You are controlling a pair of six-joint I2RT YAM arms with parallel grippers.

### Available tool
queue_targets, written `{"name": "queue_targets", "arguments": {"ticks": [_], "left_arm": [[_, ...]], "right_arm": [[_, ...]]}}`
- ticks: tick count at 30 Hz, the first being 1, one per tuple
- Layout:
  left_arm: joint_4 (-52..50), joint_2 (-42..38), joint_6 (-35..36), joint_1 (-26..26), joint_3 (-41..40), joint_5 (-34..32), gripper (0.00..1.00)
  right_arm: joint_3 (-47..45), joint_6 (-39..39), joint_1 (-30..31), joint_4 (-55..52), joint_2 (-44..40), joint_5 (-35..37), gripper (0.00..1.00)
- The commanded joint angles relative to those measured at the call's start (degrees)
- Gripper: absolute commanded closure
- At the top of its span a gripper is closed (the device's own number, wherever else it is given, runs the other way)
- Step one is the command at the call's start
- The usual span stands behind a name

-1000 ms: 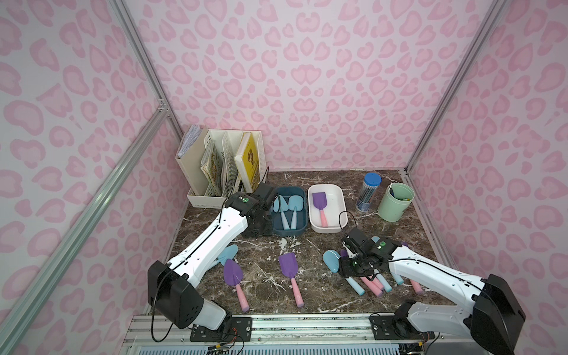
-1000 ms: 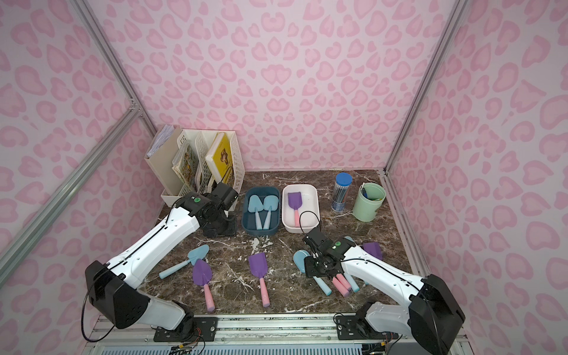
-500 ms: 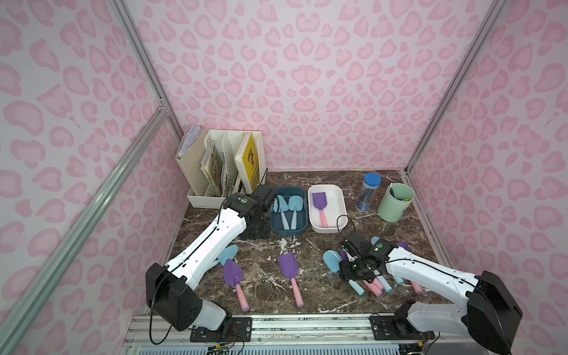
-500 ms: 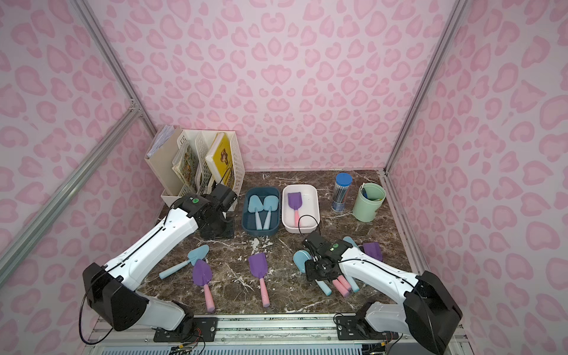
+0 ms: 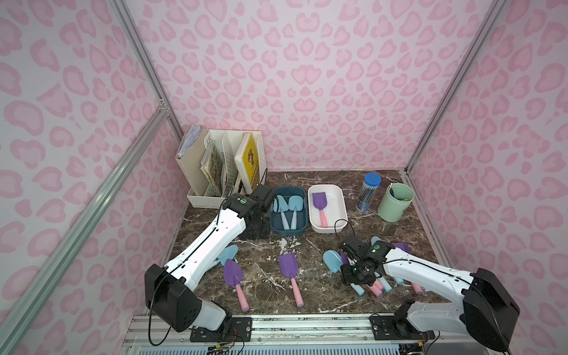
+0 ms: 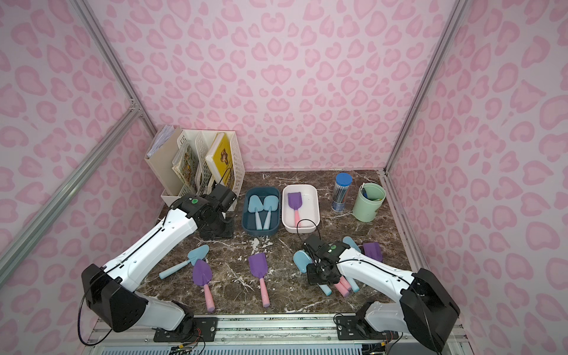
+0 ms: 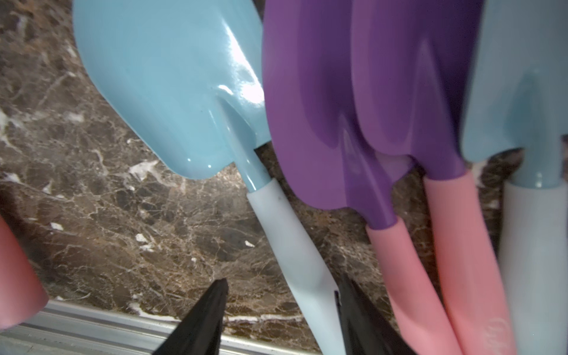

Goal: Sort the small shovels by color and place them into the storage box
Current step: Pick up the shovel from the center of the board.

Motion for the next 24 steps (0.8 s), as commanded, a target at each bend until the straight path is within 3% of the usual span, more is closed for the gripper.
{"name": "queue_targets", "arguments": {"ticks": [1, 24], "left_arm": [[-1.01, -0.22, 0.56, 0.08, -0.11, -0.06, 0.44], [-0.84, -0.44, 0.44, 0.11, -0.51, 0.59, 0.44]], "right_arm": [[-0.23, 0.89, 0.2, -0.85, 0.37, 0.52, 0.38], [-1.24, 1.07, 3.56, 3.24, 5.38, -1.78, 0.38]]}}
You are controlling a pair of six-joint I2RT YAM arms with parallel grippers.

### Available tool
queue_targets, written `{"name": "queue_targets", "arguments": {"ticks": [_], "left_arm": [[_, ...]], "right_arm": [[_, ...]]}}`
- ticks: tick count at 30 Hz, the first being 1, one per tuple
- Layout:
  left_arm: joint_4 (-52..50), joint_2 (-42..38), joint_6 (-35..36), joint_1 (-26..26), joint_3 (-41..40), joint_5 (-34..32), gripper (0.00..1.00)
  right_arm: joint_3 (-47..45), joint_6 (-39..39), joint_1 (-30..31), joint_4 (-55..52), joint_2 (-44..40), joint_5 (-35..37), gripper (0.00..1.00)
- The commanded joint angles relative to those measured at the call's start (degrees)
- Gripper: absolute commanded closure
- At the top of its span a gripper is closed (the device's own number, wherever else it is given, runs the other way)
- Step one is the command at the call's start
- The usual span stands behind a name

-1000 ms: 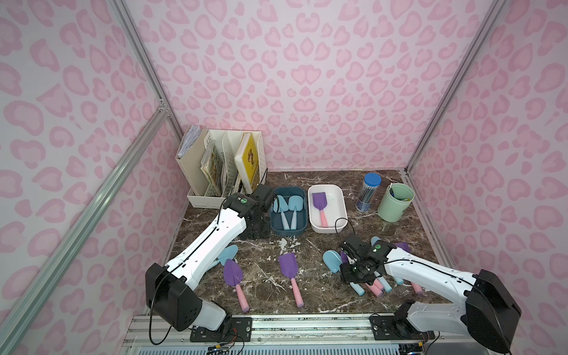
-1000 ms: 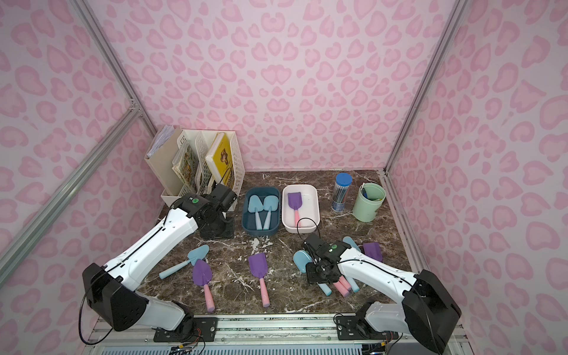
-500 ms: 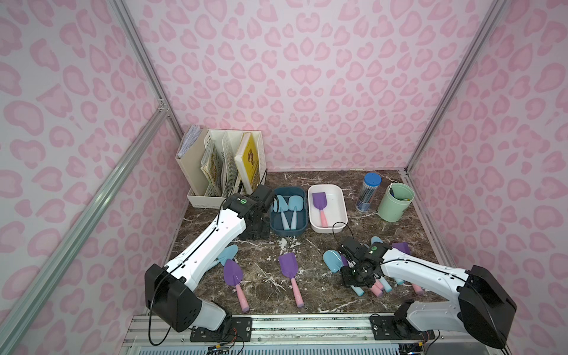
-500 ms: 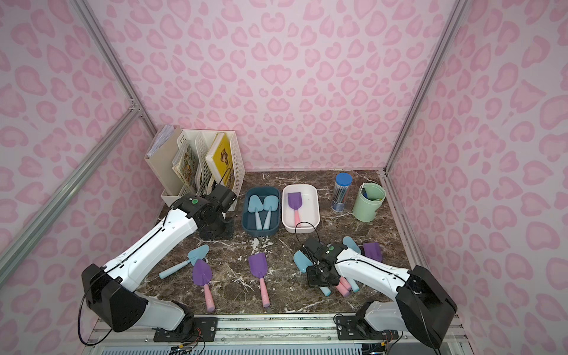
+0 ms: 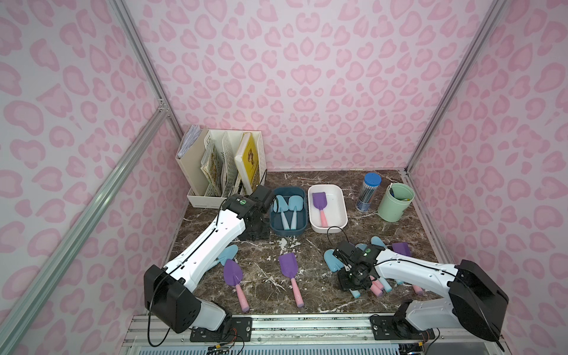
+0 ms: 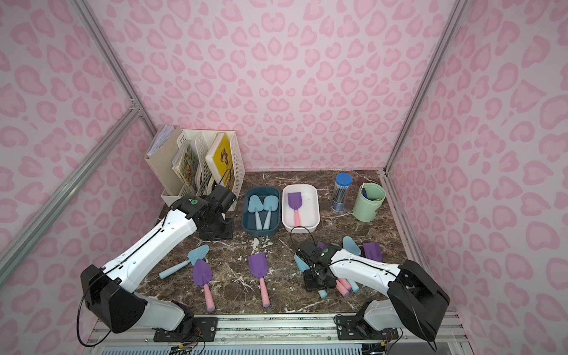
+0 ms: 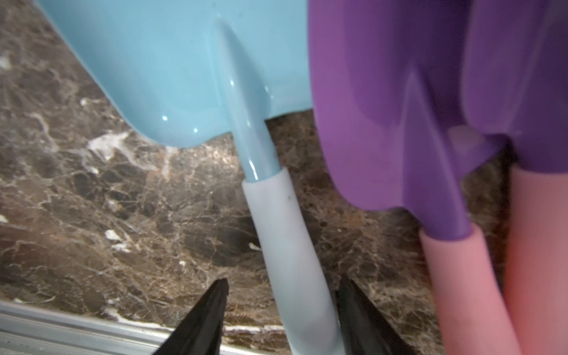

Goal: Sort the small shovels by color and place them into the storage box
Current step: Pick up the shovel from the center of the board.

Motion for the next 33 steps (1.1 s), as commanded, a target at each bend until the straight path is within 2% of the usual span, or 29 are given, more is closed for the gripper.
{"name": "queue_targets", "arguments": {"ticks": [1, 9, 33], "left_arm": [[-0.91, 0.12, 0.45, 0.06, 0.19, 0.3, 0.44], [-0.9, 0.53, 0.62, 0.12, 0.57, 0.35, 0.44], [-0.78, 0.35, 0.89, 0.12, 0.24, 0.07, 0.44]], "right_arm": [[0.22, -0.09, 0.32, 0.64, 0.73, -0.17, 0.38], [0.71, -0.37, 0.47, 1.54, 1.91, -0.14, 0.41], [3.8, -1.95, 1.48, 3.19, 5.99, -0.25, 0.63]]}}
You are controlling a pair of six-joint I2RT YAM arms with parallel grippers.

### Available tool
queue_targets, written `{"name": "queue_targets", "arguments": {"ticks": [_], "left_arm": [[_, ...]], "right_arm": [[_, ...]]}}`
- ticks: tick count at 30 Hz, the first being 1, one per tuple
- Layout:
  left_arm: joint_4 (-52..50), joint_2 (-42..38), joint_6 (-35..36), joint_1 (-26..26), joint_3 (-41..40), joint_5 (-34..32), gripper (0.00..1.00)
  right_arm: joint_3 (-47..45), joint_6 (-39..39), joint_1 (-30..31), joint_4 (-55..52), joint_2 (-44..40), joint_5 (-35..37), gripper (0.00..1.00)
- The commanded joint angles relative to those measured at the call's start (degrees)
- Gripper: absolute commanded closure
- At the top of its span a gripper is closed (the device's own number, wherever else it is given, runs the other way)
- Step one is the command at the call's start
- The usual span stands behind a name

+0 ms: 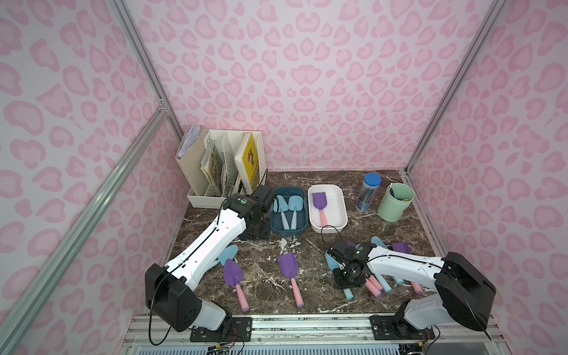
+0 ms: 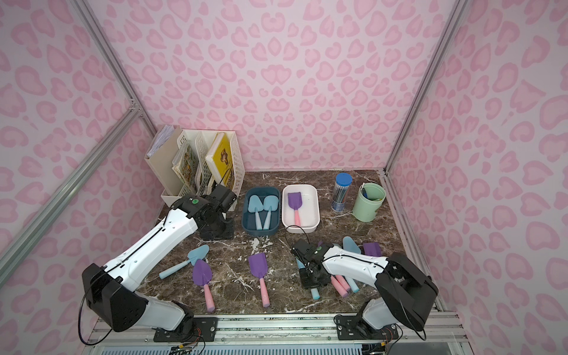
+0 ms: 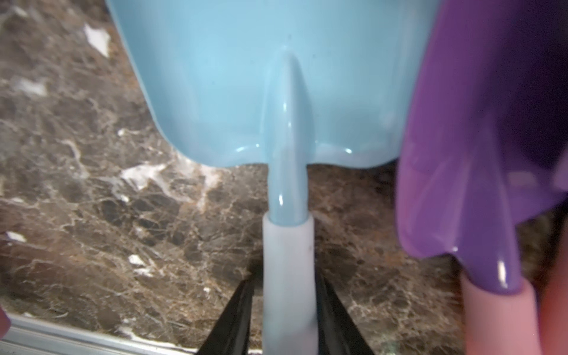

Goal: Sort the small shovels by color and place them into the storage box
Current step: Pick up the shovel from the center of the board.

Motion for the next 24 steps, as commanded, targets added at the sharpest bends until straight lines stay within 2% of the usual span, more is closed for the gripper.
{"name": "queue_targets", "arguments": {"ticks": [1, 24], "left_arm": [[-0.88, -0.29, 0.67, 0.07, -0.09, -0.17, 0.44], [-1.17, -2.06, 0.76, 0.25, -0.97, -1.26, 0.44]], "right_arm": [[1.21, -0.65, 0.3, 0.7, 0.83, 0.07, 0.64], [11.1, -1.94, 1.83, 0.41, 6.57, 0.15, 0.78]]}}
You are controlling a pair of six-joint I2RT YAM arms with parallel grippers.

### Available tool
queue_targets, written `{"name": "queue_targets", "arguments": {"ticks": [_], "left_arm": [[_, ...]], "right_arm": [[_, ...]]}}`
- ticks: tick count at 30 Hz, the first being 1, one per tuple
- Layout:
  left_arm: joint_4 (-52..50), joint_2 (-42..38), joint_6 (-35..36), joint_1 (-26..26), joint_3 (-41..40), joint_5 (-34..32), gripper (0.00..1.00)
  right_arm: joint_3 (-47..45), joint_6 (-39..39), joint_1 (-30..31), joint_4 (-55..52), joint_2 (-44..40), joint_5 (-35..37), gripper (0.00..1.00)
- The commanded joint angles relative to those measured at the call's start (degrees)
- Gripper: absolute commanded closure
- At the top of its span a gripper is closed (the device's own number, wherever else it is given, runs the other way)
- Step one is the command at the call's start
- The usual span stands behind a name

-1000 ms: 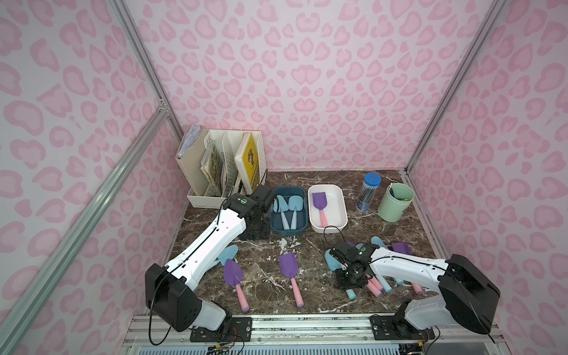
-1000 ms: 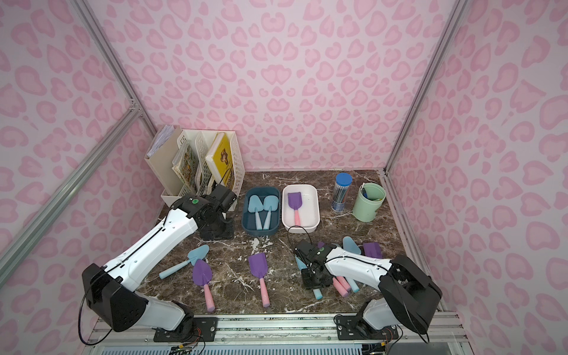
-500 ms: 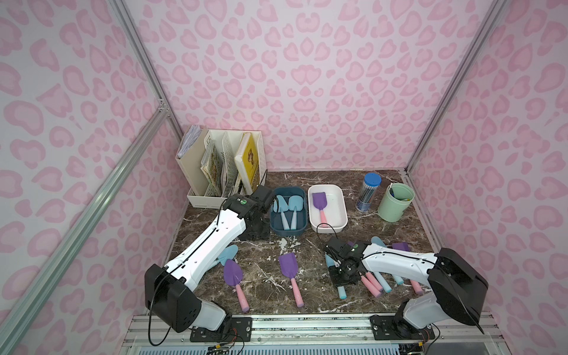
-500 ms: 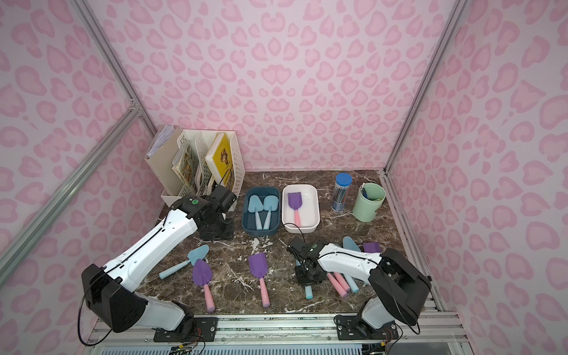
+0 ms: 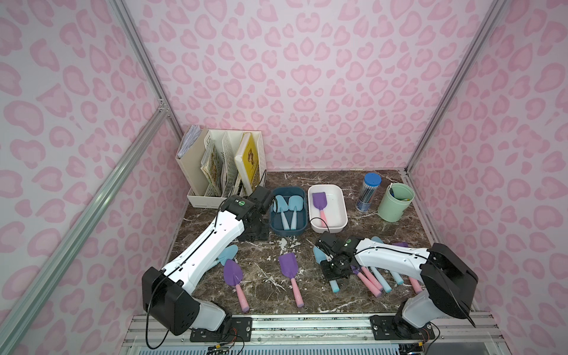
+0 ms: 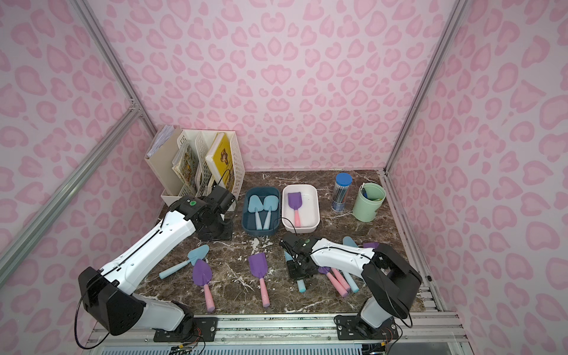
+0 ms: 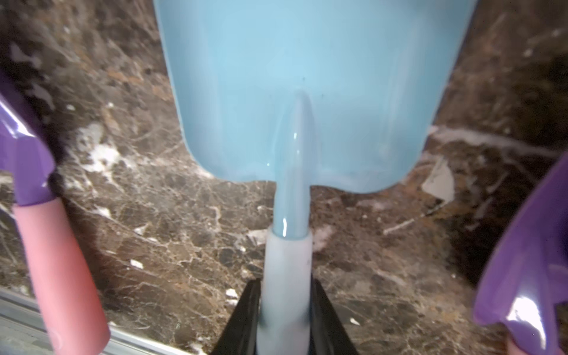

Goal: Sort the small shovels by color and place them into the storage box
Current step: Pick up the shovel from the center of the board, then place the shovel in the storage box.

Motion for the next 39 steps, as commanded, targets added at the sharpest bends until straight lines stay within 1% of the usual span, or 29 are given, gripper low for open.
{"name": "queue_targets", "arguments": {"ticks": [1, 4, 7, 13, 16, 20, 26, 30, 34, 36, 39], "left_arm": [[-1.14, -0.6, 0.3, 0.1, -0.03, -0.83, 0.44], [-1.41, -1.19, 0.08, 0.14, -0.18, -1.3, 0.44], [-1.3, -2.05, -0.06, 0.27, -0.6, -1.9, 0.44], [-0.74, -3.75, -0.14, 0.88, -1.96, -2.36, 0.44], [-1.06, -4.75, 0.05, 1.13, -2.18, -2.49, 0.44], [-1.62, -6.3, 0.21, 1.74, -2.58, -2.71, 0.43], [-2.18, -9.29, 0.74, 2.33, -4.09, -3.39, 0.43], [-1.89, -11.42, 1.43, 2.56, -5.64, -3.87, 0.43], [-1.89, -12.8, 1.62, 2.81, -6.24, -4.07, 0.42], [-2.11, -12.91, 1.87, 2.95, -6.27, -4.04, 0.42], [-2.49, -13.08, 2.14, 3.06, -5.96, -4.0, 0.42]], "right_arm": [[1.57, -0.45, 0.06, -1.63, 0.0, 0.4, 0.78], [3.96, -0.73, 0.13, -3.46, -0.16, 0.56, 0.81], [7.98, -1.29, 0.01, -5.91, -0.02, 1.53, 0.81], [21.75, -3.66, -2.15, -10.42, 4.1, 3.58, 0.81], [32.1, -4.83, -3.95, -13.21, 8.55, 4.45, 0.81], [46.73, -6.09, -6.01, -17.25, 16.52, 5.11, 0.81], [64.88, -5.94, -9.28, -19.85, 28.25, 2.85, 0.81], [74.74, -5.02, -9.93, -21.17, 35.64, 1.39, 0.81], [88.4, -3.61, -9.27, -25.91, 45.08, 3.4, 0.81], [92.22, -2.93, -9.16, -26.17, 48.25, 2.61, 0.81], [92.57, -1.74, -9.32, -25.39, 50.78, 2.77, 0.81]]}}
